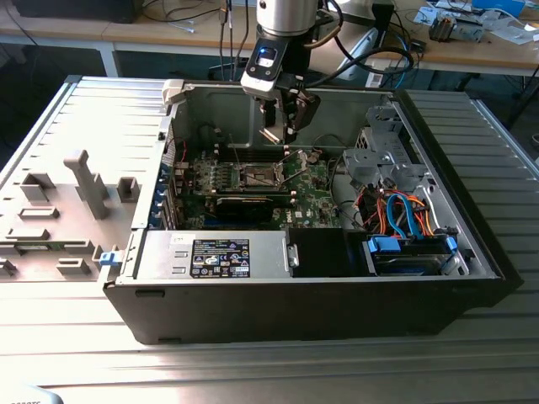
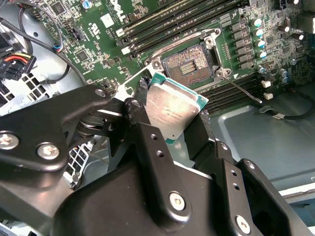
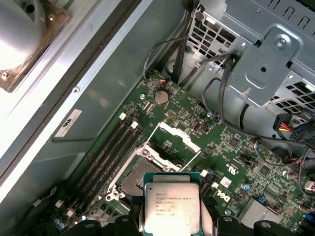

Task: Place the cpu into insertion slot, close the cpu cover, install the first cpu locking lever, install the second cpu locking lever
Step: 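Place the cpu into insertion slot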

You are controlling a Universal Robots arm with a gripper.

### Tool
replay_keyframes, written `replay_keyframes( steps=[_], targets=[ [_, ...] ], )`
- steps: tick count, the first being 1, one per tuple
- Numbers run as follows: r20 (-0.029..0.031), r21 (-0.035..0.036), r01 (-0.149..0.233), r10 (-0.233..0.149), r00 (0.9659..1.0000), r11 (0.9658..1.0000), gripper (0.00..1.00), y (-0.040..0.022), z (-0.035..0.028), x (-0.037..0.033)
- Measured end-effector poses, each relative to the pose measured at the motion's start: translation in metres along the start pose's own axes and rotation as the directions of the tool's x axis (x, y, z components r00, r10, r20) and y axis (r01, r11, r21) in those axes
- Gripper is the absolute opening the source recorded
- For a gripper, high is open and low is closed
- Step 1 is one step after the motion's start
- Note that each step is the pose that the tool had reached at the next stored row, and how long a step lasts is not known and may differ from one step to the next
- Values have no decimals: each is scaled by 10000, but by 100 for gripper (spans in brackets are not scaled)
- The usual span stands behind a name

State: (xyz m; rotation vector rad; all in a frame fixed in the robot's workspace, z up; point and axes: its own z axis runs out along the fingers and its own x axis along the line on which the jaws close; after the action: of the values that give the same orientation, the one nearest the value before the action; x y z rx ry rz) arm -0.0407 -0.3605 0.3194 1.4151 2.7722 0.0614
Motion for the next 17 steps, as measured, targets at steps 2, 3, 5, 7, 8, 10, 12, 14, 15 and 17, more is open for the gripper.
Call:
replay_keyframes(
  steps=[2, 3, 5, 7, 8, 10, 12, 14, 15, 17],
  targets=[
    [0, 0, -8, 8, 10000, 10000, 54, 0, 2, 0],
    [1, 0, -12, 12, 10000, 10000, 54, 0, 2, 0],
    [1, 0, -22, 22, 10000, 10000, 54, 0, 3, 0],
    [2, 0, -45, 45, 10000, 10000, 54, 0, 5, 0],
    [2, 1, -59, 59, 10000, 10000, 54, 0, 5, 0],
    [4, 0, -98, 98, 10000, 10000, 54, -1, 8, 0],
    [7, 1, -153, 153, 9999, 9999, 54, -1, 10, 0],
    [9, 1, -183, 183, 9998, 9998, 54, -1, 11, 0],
    [10, 1, -199, 199, 9998, 9998, 54, -1, 12, 0],
    [11, 1, -221, 221, 9998, 9998, 54, -1, 13, 0]
  ],
)
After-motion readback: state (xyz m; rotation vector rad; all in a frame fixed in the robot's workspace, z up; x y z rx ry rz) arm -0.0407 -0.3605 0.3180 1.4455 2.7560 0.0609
